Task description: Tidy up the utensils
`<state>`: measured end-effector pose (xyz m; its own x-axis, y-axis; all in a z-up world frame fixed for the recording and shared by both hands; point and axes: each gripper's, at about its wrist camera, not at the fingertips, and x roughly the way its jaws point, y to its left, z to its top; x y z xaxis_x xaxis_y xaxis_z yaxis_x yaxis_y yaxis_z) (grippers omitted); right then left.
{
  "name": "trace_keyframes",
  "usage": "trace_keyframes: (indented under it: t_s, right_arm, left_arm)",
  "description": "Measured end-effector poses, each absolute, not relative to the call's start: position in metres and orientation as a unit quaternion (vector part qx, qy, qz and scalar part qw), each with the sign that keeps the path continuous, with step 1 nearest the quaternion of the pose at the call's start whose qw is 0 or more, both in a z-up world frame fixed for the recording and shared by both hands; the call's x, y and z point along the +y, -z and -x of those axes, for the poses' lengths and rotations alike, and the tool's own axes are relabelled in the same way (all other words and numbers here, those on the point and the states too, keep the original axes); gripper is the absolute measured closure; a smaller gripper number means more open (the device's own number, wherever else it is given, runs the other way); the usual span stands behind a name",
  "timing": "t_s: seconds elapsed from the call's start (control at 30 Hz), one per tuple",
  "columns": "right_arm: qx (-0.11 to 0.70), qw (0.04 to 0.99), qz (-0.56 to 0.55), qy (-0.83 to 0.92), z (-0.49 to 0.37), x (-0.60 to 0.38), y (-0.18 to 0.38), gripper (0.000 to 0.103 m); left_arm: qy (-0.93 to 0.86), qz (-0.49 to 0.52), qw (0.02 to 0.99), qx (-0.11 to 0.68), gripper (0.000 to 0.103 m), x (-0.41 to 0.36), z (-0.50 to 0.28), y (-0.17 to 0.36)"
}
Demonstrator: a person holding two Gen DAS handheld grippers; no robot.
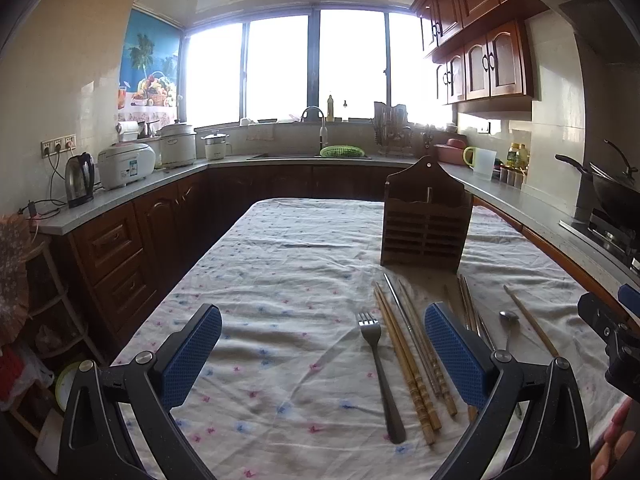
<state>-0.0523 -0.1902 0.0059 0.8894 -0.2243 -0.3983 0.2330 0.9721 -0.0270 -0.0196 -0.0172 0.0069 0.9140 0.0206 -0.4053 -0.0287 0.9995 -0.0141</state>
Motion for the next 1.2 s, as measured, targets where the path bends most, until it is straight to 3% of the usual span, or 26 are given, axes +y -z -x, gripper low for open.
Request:
trace_keyframes:
  t_s: [1.2]
  right_arm:
    - [0.201,0.974,-0.013,0.105,0.0523,-0.1853,-0.0075,0.0]
  left_arm:
    - [-0.004,0.014,0.979,0.202,0.001,-0.0172,0.0196,-0.0078]
